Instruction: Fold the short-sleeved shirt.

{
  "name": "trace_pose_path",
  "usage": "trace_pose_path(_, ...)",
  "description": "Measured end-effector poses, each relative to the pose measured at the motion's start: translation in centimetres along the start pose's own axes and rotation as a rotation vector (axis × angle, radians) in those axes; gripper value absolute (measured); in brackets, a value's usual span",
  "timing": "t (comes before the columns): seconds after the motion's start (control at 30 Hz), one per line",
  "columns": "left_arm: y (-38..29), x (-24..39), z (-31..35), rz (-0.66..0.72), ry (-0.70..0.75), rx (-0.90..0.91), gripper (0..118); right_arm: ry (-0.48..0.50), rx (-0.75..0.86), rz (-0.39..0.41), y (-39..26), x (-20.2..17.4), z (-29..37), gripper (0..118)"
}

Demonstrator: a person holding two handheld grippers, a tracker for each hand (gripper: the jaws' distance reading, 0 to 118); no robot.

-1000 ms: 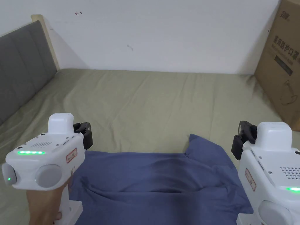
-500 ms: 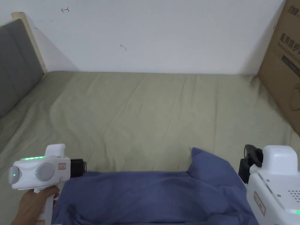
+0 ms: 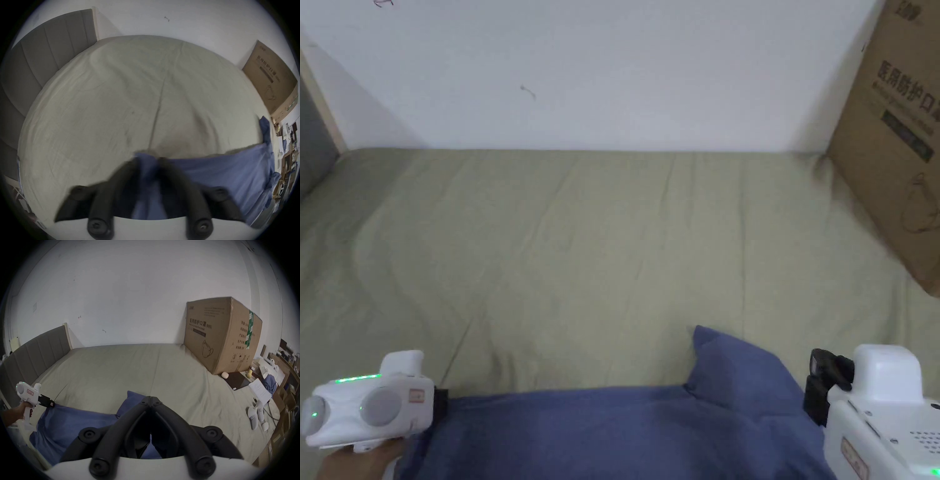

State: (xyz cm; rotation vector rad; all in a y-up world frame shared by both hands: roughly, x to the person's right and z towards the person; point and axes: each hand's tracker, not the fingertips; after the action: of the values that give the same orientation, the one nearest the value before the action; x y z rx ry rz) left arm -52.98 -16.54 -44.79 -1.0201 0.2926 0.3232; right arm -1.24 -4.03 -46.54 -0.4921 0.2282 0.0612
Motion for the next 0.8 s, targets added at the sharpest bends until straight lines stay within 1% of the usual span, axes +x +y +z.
trace_pose_path(0.03, 0.0, 0.0, 0.2, 0.006, -0.006, -0.002, 2, 0.002, -0.021, -0.023, 0.0, 0.5, -0.8, 0)
trace_pose_path(0.1, -0.1, 0.2, 1.1, -0.010, -0.014, 0.020, 2, -0.005, -0.074, -0.044, 0.0, 1.6, -2.6, 0)
trace_pose_path(0.13, -0.2, 0.4, 2.0, -0.019, -0.010, 0.049, 2, -0.007, -0.111, -0.049, 0.0, 2.2, -3.6, 4)
trace_pose_path(0.2, -0.4, 0.4, 4.0, -0.017, -0.052, 0.113, 2, -0.006, -0.156, -0.058, 0.1, 3.5, -5.9, 28)
trace_pose_path(0.23, -0.8, 1.2, 5.8, -0.014, -0.073, 0.134, 2, -0.003, -0.189, -0.050, 0.0, 4.0, -7.1, 39)
trace_pose_path(0.27, -1.0, 1.4, 6.8, -0.021, -0.076, 0.154, 2, -0.007, -0.212, -0.044, -0.1, 4.5, -8.7, 48)
trace_pose_path(0.3, -1.1, 1.6, 7.6, -0.029, -0.082, 0.167, 2, -0.010, -0.237, -0.026, -0.3, 4.7, -9.9, 63)
trace_pose_path(0.33, -1.3, 1.7, 8.4, -0.036, -0.087, 0.182, 2, -0.007, -0.282, -0.020, -0.5, 5.0, -11.5, 93)
trace_pose_path(0.37, -0.9, 1.0, 7.9, -0.040, -0.088, 0.186, 2, -0.002, -0.340, -0.028, -0.7, 5.2, -13.0, 106)
trace_pose_path(0.4, -0.8, 1.0, 8.3, -0.044, -0.091, 0.190, 2, 0.003, -0.376, -0.029, -1.0, 5.4, -13.8, 111)
trace_pose_path(0.43, -0.8, 1.1, 8.6, -0.048, -0.092, 0.198, 2, 0.010, -0.392, -0.038, -1.4, 5.6, -15.5, 110)
trace_pose_path(0.53, -0.9, 1.6, 9.5, -0.064, -0.088, 0.209, 2, -0.003, -0.471, 0.034, -2.5, 5.0, -19.0, 109)
trace_pose_path(0.57, -0.9, 1.6, 9.6, -0.066, -0.090, 0.209, 2, 0.006, -0.494, 0.031, -2.9, 4.8, -19.9, 107)
trace_pose_path(0.6, -1.0, 1.6, 9.6, -0.064, -0.093, 0.208, 2, 0.017, -0.516, 0.016, -3.2, 4.8, -20.6, 100)
trace_pose_path(0.67, -1.1, 1.8, 9.7, -0.061, -0.096, 0.206, 2, 0.034, -0.575, 0.024, -4.0, 4.2, -21.6, 69)
trace_pose_path(0.7, -1.3, 1.8, 9.7, -0.061, -0.099, 0.204, 2, 0.034, -0.580, 0.035, -4.3, 4.0, -22.0, 64)
trace_pose_path(0.8, -1.5, 1.8, 9.4, -0.059, -0.091, 0.191, 2, 0.032, -0.557, 0.052, -4.6, 3.6, -21.3, 63)
